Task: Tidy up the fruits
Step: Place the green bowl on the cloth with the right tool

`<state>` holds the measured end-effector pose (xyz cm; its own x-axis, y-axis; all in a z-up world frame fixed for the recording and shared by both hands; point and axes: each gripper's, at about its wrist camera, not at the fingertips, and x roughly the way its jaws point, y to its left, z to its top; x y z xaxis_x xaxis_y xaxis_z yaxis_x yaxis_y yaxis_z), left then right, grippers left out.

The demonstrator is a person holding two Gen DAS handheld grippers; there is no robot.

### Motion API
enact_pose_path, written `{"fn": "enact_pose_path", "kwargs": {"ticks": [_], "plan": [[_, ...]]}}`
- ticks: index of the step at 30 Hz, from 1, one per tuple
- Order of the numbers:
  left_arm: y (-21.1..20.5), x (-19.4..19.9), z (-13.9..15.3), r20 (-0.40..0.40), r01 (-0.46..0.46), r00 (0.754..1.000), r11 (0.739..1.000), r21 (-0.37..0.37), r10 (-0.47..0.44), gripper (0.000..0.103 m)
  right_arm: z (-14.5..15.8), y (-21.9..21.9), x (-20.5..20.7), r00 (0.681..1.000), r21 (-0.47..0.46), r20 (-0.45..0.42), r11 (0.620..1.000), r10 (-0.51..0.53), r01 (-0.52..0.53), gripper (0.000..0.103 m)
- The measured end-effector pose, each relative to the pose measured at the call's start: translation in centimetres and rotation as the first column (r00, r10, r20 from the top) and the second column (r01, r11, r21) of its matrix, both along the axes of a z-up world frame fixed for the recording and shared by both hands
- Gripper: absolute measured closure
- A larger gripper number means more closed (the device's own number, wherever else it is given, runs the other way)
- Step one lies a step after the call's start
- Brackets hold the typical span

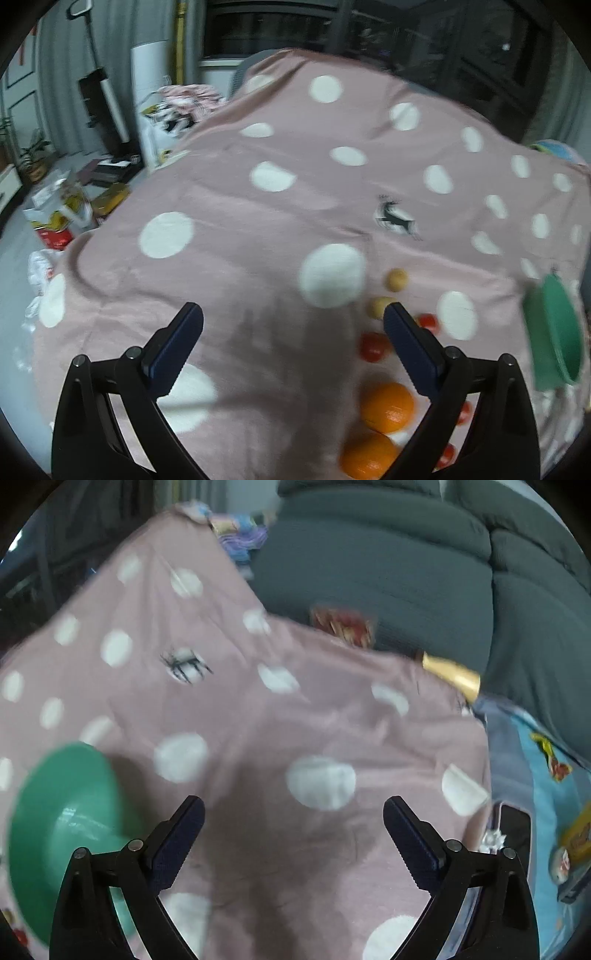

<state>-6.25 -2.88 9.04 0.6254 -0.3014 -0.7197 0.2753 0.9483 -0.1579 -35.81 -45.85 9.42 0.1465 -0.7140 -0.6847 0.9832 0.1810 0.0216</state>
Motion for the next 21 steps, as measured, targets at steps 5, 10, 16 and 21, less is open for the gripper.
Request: {"fn": "enact_pose_path", "kwargs": {"ticks": [5,10,16,21], "plan": [[-0.7,-1.8,1.4,0.024,0.062,0.998,0.997,-0.047,-0.061,0.005,3.8,4.6,2.3,0.947,-0.07,0.176,0.963,0.27,-0.261,0.005],[-0.9,-2.7,1.5,-0.01,0.115,0.993,0.989,-0.088,-0.117,0.006,4.7,9.2,7.1,0.84,-0.073,0.216,0.866,0.498,-0.495,0.005],[-1.5,-3.1,1.1,-0.048,0.165,0.984,0.981,-0.098,-0.171,0.01,2.7,13.2,12.9,0.714,0.039,0.278,0.735,0.642,-0.677,0.005],[-1.9,-3.2,1.1,-0.054,0.187,0.98,0.978,-0.095,-0.193,0.011,1.7,15.9,15.6,0.67,0.073,0.233,0.674,0.705,-0.735,0.005]]}}
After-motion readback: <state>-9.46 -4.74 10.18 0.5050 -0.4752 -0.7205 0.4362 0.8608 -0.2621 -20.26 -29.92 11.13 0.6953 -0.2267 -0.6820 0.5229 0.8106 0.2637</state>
